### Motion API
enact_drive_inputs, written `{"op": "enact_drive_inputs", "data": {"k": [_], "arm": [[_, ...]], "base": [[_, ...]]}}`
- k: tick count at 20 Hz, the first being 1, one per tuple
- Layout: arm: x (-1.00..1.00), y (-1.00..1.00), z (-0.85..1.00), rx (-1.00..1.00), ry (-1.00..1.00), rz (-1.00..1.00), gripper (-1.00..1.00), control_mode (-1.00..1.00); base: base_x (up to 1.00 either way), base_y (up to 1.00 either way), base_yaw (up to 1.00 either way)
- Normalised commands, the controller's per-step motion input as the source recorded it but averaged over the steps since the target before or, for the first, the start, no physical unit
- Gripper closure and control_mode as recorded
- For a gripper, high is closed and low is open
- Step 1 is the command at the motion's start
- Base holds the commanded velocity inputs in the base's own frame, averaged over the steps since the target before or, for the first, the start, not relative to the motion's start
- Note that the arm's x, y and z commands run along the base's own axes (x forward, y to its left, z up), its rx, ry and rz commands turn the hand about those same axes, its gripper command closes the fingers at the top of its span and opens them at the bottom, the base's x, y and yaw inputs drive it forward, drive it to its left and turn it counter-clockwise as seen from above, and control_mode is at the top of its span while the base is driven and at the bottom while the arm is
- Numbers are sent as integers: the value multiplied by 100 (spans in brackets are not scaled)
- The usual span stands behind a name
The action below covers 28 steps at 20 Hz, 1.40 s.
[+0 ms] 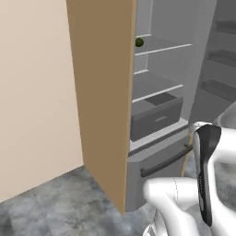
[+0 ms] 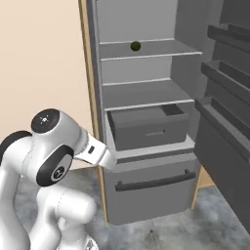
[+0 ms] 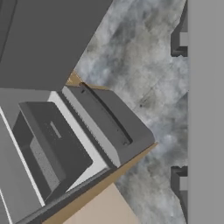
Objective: Place one lime and one steak in each tupperware on the nearby counter, to pack two identical lunches.
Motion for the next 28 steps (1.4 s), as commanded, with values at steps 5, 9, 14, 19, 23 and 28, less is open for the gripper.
{"op": "enact_drive_inputs", "data": {"k": [5,9,14,19,23,28], "arm": [[0,0,0,0,0,0,-100,100],[0,0,0,0,0,0,-100,100],[0,0,0,0,0,0,-100,100],[0,0,0,0,0,0,-100,100],[0,0,0,0,0,0,-100,100],[0,0,0,0,0,0,-100,100]], "base": [[100,-22,44],[61,-88,32],[5,-92,24],[0,-6,16],[27,-6,40],[33,-41,40]]}}
